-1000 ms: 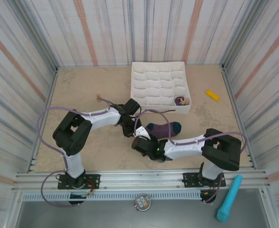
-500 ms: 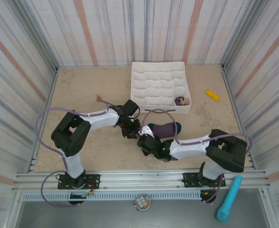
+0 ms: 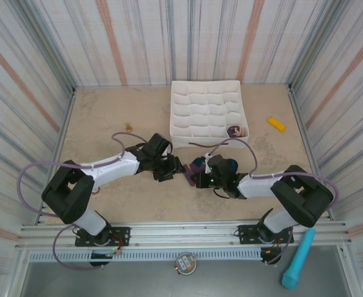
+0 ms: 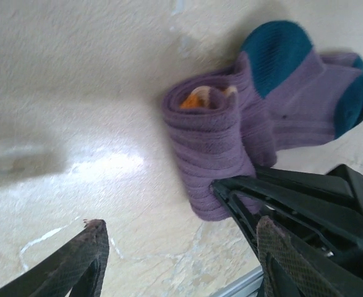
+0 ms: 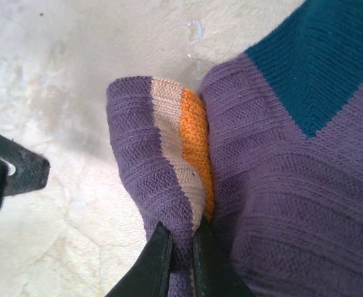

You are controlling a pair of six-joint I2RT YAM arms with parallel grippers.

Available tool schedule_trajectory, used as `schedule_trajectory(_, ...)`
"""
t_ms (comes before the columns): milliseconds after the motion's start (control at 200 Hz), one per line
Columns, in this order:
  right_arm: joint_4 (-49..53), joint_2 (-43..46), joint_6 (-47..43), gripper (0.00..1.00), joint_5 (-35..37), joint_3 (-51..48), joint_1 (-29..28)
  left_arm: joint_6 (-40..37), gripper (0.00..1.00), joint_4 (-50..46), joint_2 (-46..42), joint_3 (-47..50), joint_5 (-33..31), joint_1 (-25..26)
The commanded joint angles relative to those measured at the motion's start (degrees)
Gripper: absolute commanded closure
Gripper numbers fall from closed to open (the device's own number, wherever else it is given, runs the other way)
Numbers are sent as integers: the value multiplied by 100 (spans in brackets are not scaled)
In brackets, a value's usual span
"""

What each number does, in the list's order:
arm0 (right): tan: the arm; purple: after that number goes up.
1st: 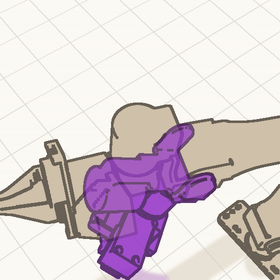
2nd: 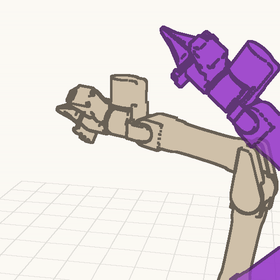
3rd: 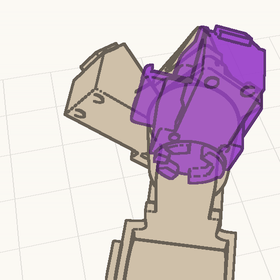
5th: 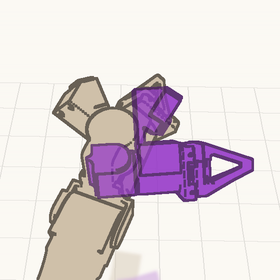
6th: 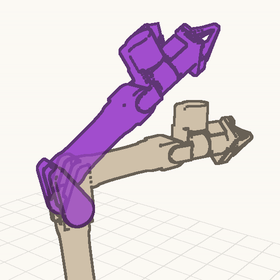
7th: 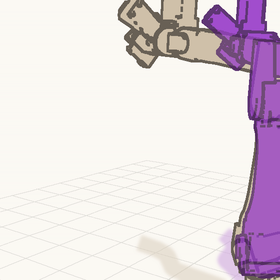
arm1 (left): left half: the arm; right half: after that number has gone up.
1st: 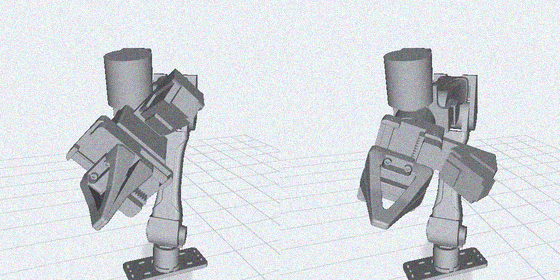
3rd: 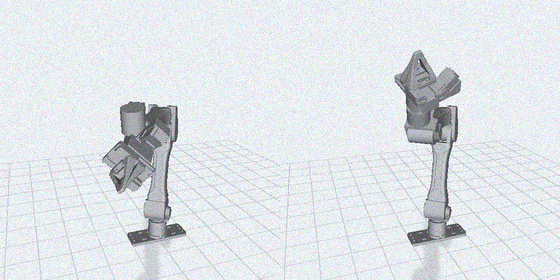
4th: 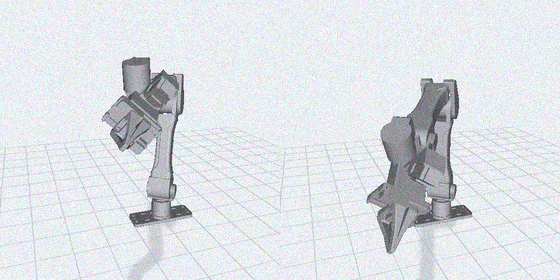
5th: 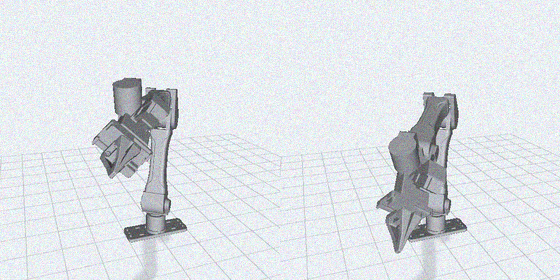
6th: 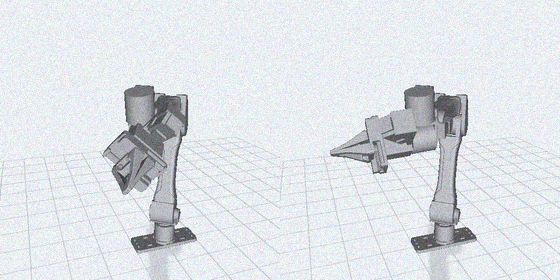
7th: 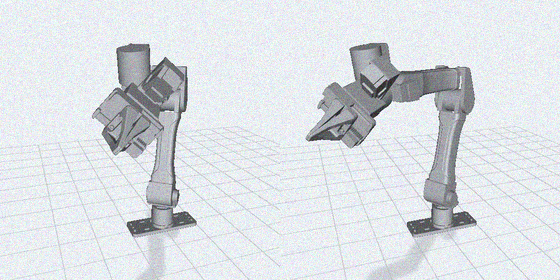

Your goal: Roll the socks

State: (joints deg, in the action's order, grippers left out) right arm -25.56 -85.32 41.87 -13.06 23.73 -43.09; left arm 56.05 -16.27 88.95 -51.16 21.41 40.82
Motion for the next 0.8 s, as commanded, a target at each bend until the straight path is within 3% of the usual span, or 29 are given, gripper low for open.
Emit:
schedule_trajectory(0,91,-506,714,100,-1152,-297,377,-315,37,364,-34,45,-252,-15)
schedule_trajectory(165,-257,-902,1218,100,-1834,-195,738,-476,43,541,359,-160,-302,46)
schedule_trajectory(581,-638,-1114,1743,100,-2197,-243,1029,-523,49,798,1240,-531,-497,260)
schedule_trajectory(721,-882,-1195,1828,100,-2288,-281,1074,-437,55,830,1420,-518,-567,274)
schedule_trajectory(797,-965,-1213,1843,99,-2306,-298,1083,-370,63,797,1507,-545,-568,278)
